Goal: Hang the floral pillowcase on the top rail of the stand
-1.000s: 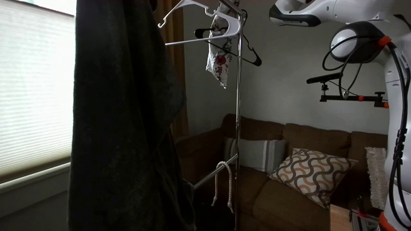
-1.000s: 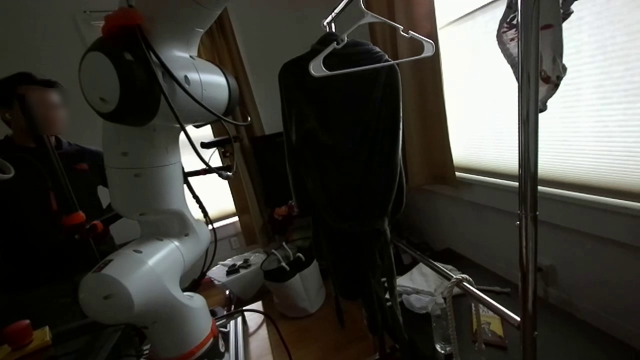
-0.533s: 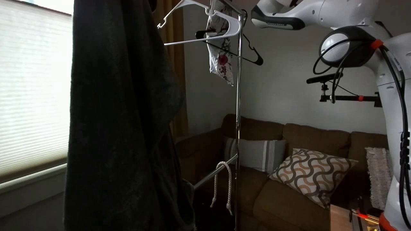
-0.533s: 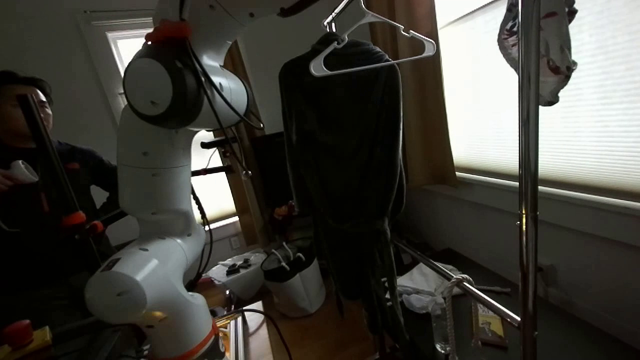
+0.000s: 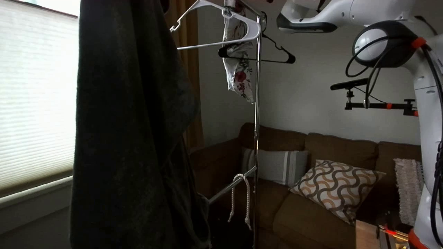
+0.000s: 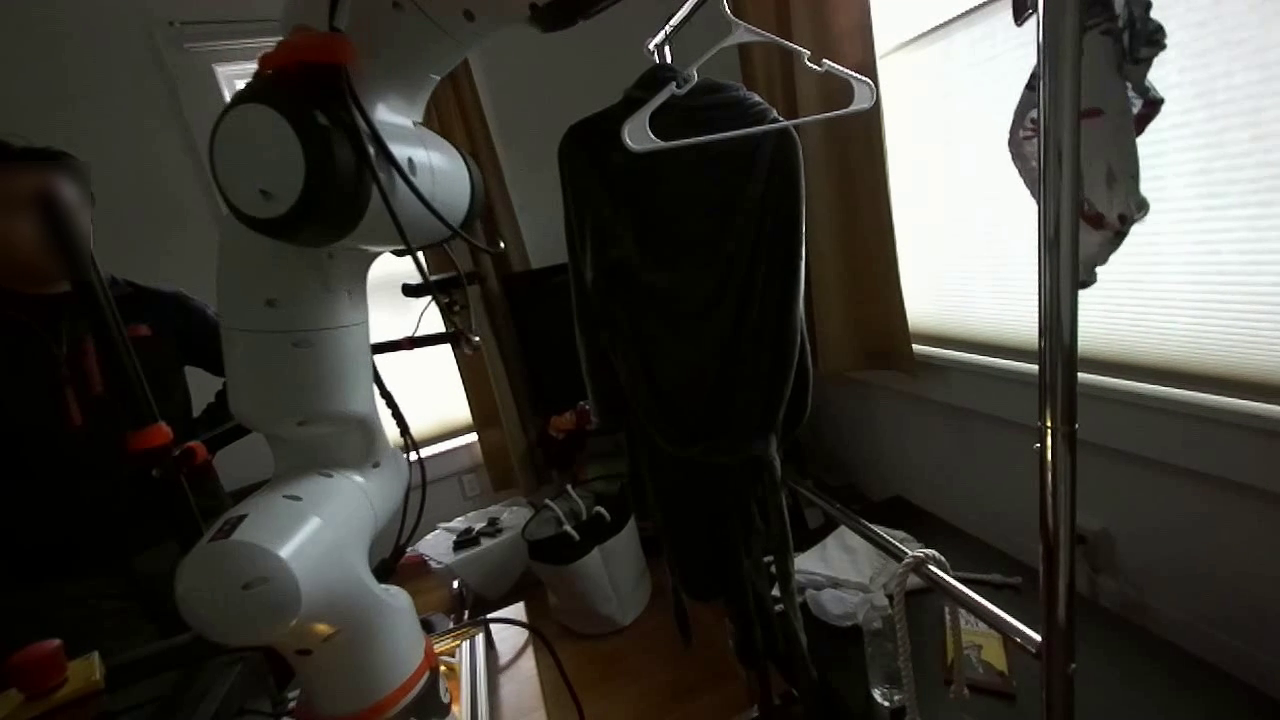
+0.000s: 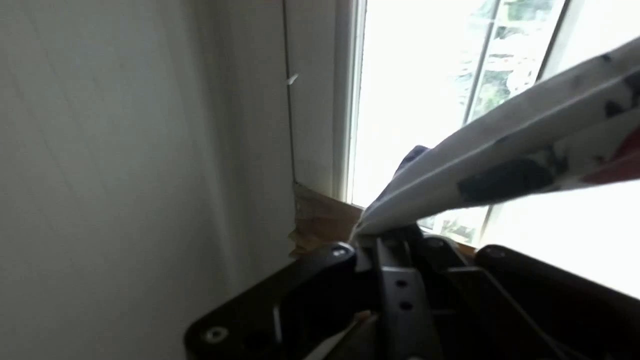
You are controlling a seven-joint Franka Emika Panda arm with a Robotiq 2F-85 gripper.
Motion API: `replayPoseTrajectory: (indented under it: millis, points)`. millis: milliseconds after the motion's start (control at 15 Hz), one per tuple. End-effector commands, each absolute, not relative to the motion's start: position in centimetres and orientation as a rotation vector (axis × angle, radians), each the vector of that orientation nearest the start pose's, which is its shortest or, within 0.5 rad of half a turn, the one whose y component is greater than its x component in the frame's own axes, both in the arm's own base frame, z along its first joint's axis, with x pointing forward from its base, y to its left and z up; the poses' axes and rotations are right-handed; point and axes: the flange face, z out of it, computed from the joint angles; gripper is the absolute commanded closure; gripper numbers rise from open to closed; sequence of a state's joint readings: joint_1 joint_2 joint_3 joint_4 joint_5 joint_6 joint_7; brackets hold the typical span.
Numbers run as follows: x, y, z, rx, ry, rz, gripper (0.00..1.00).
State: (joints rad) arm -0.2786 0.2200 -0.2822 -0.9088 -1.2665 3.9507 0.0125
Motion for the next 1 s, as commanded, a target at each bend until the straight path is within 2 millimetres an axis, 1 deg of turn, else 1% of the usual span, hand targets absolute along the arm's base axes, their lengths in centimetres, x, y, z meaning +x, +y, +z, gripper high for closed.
replayPoseTrajectory:
  millis: [0, 200, 267, 333, 400, 467, 600, 800, 933]
  points:
    - [42.8, -12.0, 87.8, 0.815, 1.171, 1.536, 0.99]
    - [40.5, -12.2, 85.8, 0.924, 1.242, 1.551, 0.99]
    - [39.9, -12.1, 85.5, 0.943, 1.253, 1.547, 0.99]
    - [39.4, -12.4, 85.5, 0.951, 1.236, 1.528, 0.99]
    - [41.3, -12.7, 86.4, 0.902, 1.225, 1.537, 0.99]
    - [41.0, -12.8, 86.4, 0.908, 1.222, 1.538, 0.98]
    - [41.1, -12.7, 86.4, 0.908, 1.222, 1.539, 0.99]
    - [41.2, -12.3, 82.8, 1.066, 1.339, 1.593, 0.99]
    - [41.2, -12.1, 80.7, 1.154, 1.397, 1.633, 0.99]
